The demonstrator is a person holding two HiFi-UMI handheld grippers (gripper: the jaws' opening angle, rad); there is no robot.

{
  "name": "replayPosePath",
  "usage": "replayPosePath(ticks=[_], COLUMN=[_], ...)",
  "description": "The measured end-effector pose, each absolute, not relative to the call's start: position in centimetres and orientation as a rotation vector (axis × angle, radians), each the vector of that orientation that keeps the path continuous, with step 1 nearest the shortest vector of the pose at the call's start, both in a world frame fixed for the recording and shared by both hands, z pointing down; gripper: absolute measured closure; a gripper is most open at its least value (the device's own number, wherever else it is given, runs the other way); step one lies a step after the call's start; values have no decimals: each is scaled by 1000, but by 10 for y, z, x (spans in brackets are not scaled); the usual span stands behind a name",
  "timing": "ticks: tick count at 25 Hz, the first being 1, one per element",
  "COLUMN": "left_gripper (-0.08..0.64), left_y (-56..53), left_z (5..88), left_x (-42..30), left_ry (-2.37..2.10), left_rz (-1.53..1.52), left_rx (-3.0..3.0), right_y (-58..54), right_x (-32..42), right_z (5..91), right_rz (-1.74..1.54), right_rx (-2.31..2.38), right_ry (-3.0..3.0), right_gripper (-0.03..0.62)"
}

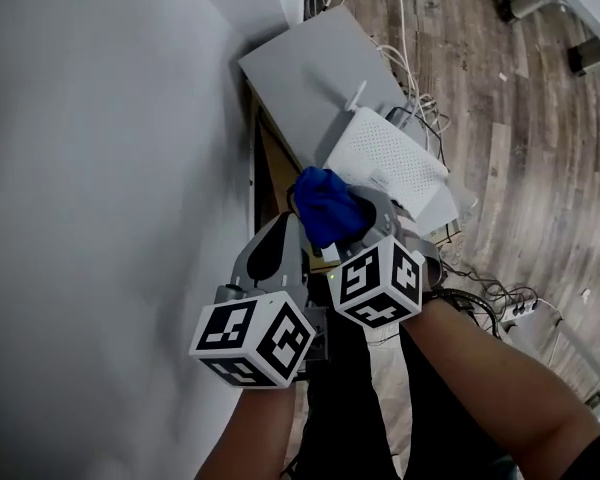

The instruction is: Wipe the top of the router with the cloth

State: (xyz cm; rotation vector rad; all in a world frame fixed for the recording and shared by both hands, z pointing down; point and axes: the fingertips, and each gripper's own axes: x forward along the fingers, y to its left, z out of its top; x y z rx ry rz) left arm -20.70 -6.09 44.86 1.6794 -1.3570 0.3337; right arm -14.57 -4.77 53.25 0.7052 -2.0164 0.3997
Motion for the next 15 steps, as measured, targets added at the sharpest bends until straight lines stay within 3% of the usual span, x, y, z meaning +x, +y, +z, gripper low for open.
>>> replayPosePath(ticks=[15], left_gripper=[558], left_y=[-38], left_z=[465], left_x=[-108], left_ry=[-1192], left_rz=[477], left_rx=[1757], right_y=[10], right_x=[-32], right_z=[532], right_rz=[597], right_rx=[841], right_ry=[-1934], right_gripper=[442])
